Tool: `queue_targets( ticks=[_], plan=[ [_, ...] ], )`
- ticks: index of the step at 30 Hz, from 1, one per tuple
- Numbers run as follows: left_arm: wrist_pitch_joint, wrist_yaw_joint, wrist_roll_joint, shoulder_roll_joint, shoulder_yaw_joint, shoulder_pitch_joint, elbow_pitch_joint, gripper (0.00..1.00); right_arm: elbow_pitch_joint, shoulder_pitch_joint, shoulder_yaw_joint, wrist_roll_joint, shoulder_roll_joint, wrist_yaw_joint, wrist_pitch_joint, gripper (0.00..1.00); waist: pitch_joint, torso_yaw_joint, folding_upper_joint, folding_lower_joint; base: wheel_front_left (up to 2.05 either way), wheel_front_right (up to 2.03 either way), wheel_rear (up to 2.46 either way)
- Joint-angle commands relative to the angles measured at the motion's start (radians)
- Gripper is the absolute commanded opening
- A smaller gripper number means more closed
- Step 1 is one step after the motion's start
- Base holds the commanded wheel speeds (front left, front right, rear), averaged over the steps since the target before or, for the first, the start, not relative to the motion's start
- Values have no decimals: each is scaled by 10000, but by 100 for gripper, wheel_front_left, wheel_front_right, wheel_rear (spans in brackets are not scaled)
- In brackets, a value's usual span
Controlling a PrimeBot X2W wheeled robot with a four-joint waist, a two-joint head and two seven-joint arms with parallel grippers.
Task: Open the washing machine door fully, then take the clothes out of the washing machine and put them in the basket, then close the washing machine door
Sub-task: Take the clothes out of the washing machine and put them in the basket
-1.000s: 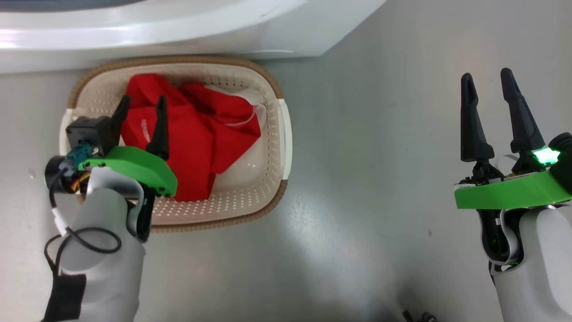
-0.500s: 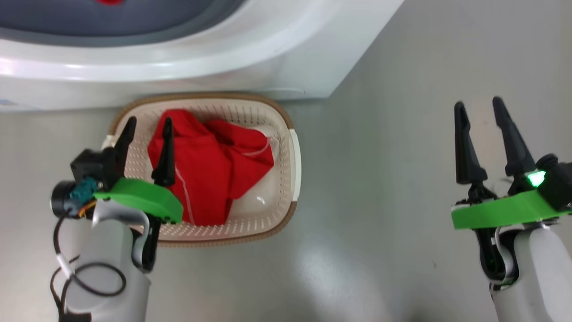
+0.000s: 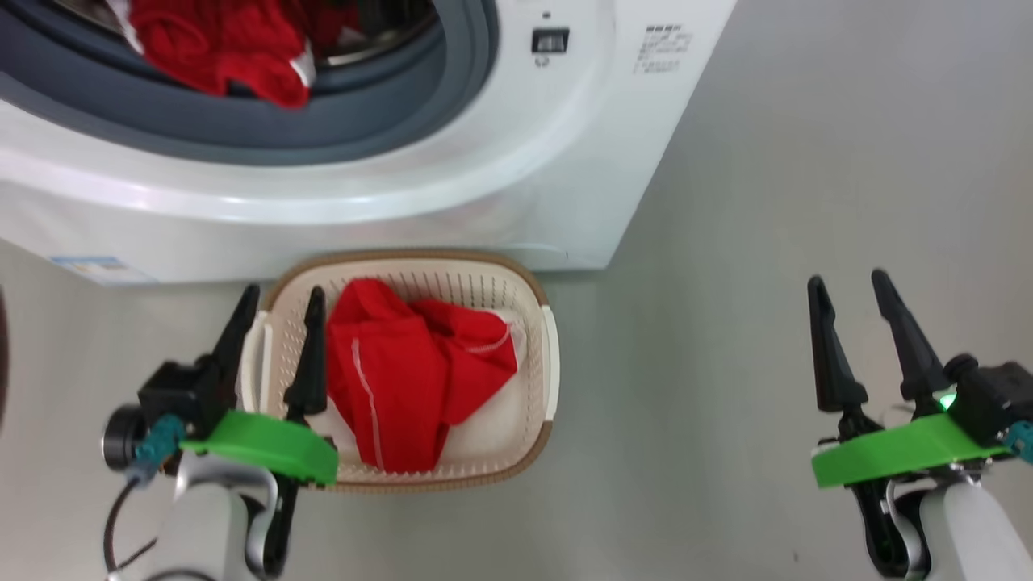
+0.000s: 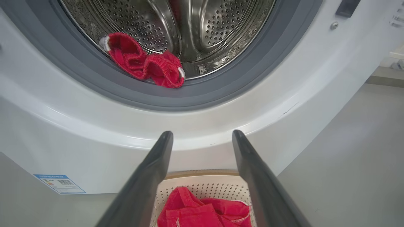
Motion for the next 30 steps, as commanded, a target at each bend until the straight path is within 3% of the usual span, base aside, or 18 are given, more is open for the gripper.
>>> queue_targets(
  ticks=[1,17,30],
  plan=[
    [-47,-55,27,251,243,343,-381,100,-196,220,202,-47,-92,65,-65,100,-652,147,0,-1,0,0,0],
    [-47,-25,351,251,502,2904,-2225,100,-209,1811,236,18,-209,65,-65,100,-2279,268,0,-1,0,0,0],
    [-47,190,209,250,708,4276,-3161,100,-346,2542,-34,22,-183,65,-65,100,-2663,128,0,-1,0,0,0]
  ],
)
